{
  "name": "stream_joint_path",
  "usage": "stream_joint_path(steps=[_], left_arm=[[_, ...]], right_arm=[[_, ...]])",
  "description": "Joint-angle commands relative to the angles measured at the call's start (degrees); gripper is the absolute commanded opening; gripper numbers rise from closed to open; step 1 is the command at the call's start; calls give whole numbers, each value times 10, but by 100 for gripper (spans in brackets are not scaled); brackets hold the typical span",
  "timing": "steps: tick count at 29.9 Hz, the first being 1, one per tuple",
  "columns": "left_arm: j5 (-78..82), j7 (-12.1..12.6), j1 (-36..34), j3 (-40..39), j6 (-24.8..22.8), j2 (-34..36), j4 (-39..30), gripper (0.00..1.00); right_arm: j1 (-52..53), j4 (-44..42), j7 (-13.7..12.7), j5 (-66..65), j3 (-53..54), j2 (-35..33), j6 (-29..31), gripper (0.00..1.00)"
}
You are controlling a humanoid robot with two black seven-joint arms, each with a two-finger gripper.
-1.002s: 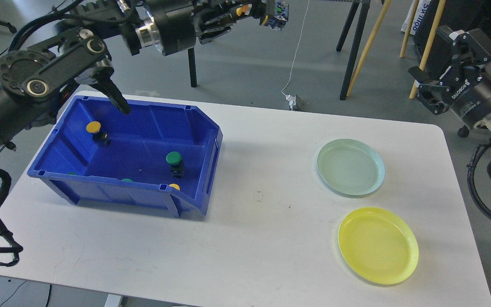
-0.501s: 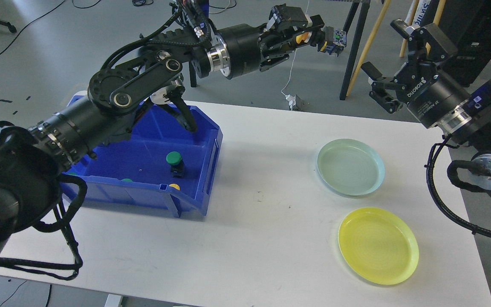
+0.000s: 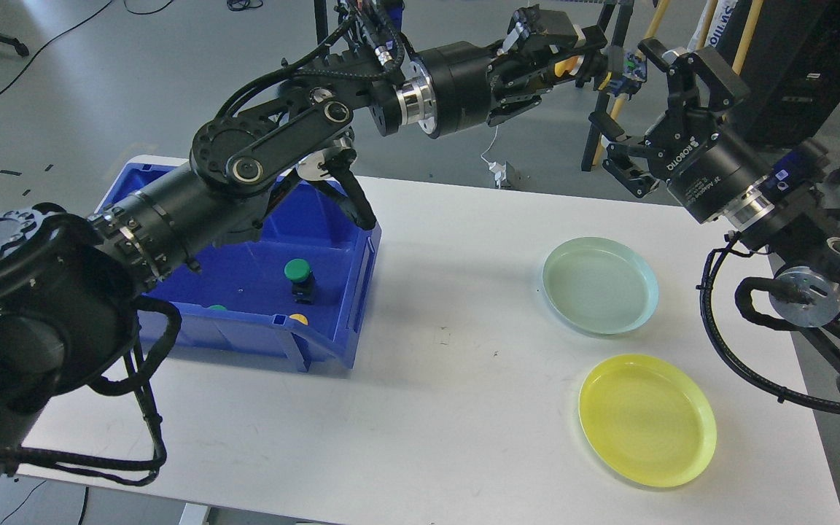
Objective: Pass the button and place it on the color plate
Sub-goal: 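Pass the button from the left gripper to the right gripper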
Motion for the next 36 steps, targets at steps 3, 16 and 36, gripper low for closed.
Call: stream_joint_path(steps=[3,16,36], left_arm=[[-22,0,0,1,0,0,29,16],[-25,2,1,0,0,0,66,16],[-24,2,-20,1,0,0,58,16]], right_arm=[[8,2,9,0,0,3,-10,89],[22,0,22,-13,-5,5,-23,76],[33,-6,22,-25,-17,18,-35,80]])
